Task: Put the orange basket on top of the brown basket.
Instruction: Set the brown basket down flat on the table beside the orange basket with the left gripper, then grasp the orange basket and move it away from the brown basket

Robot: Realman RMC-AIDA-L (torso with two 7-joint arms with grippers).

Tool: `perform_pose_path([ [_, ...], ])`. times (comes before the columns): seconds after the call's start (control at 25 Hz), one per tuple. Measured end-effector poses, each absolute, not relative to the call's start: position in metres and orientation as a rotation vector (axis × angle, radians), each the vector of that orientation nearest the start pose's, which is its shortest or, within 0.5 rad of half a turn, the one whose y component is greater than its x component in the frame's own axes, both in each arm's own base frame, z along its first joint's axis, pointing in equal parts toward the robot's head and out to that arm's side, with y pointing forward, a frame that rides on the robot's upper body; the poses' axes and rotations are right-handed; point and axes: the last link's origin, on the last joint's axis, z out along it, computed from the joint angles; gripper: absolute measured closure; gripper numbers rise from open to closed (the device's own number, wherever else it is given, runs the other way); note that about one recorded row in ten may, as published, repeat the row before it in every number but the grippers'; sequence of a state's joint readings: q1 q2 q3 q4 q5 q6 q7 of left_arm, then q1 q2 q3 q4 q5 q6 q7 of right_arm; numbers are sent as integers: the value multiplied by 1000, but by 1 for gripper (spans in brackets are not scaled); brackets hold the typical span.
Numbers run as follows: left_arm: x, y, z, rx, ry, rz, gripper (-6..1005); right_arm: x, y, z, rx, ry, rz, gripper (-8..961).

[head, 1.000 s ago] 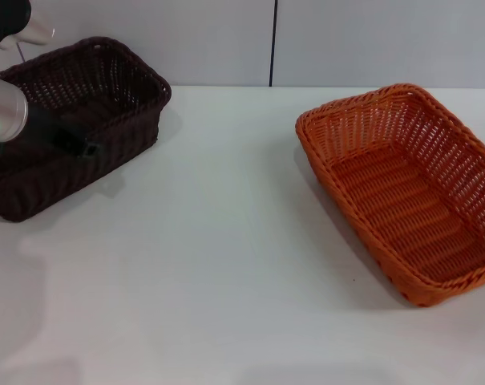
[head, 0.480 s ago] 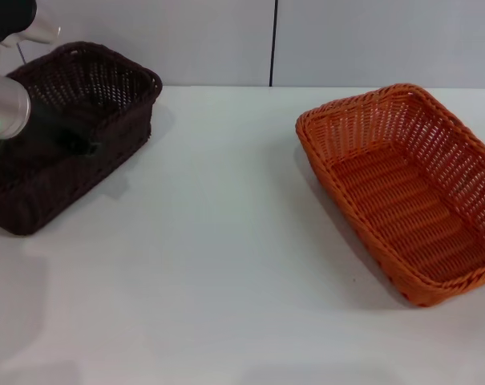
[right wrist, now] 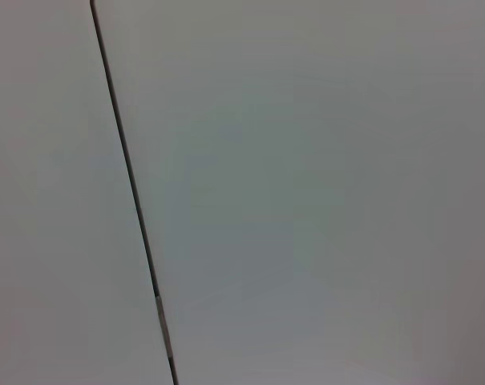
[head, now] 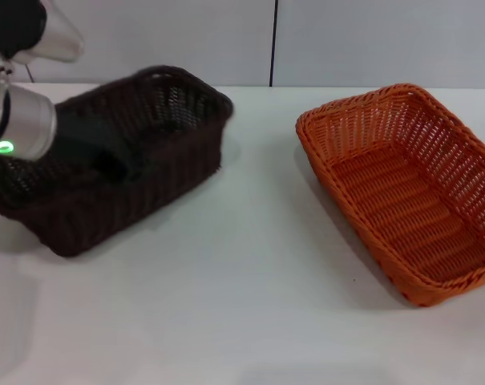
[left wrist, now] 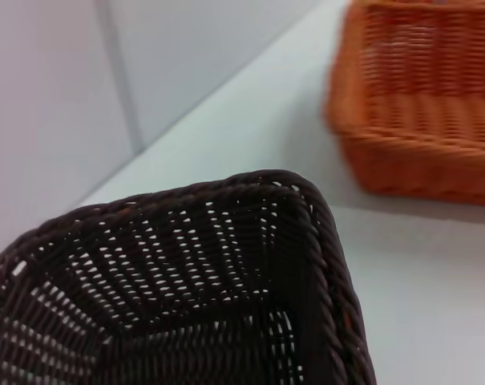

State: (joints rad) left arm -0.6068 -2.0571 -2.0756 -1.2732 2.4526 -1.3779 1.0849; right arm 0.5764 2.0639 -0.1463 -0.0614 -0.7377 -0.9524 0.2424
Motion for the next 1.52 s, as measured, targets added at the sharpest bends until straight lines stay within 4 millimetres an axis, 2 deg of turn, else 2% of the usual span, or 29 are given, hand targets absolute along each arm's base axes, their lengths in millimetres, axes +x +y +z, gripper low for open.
perform_pose_path([
  [0.24,-185,374,31,-2774,-444,101,804,386,366,67,-1089,814,617,139],
  [0.56,-162,360,10,-2910,-388,-55,804,384,368,69,-1090,807,620,139],
  [0.76,-150,348,-17,-3033,-329,-78,799,385,368,70,-1090,806,619,139],
  [1.08,-131,346,-28,-3114,-403,-123,792,385,368,70,-1089,805,618,139],
  [1.36,-127,351,-26,-3097,-401,-135,785,382,371,72,-1092,797,624,139],
  [1.44,-127,352,-23,-3086,-400,-147,637,382,371,72,-1092,797,624,139],
  [1.52,-125,355,-16,-3059,-394,-188,554,382,372,73,-1091,796,623,139],
])
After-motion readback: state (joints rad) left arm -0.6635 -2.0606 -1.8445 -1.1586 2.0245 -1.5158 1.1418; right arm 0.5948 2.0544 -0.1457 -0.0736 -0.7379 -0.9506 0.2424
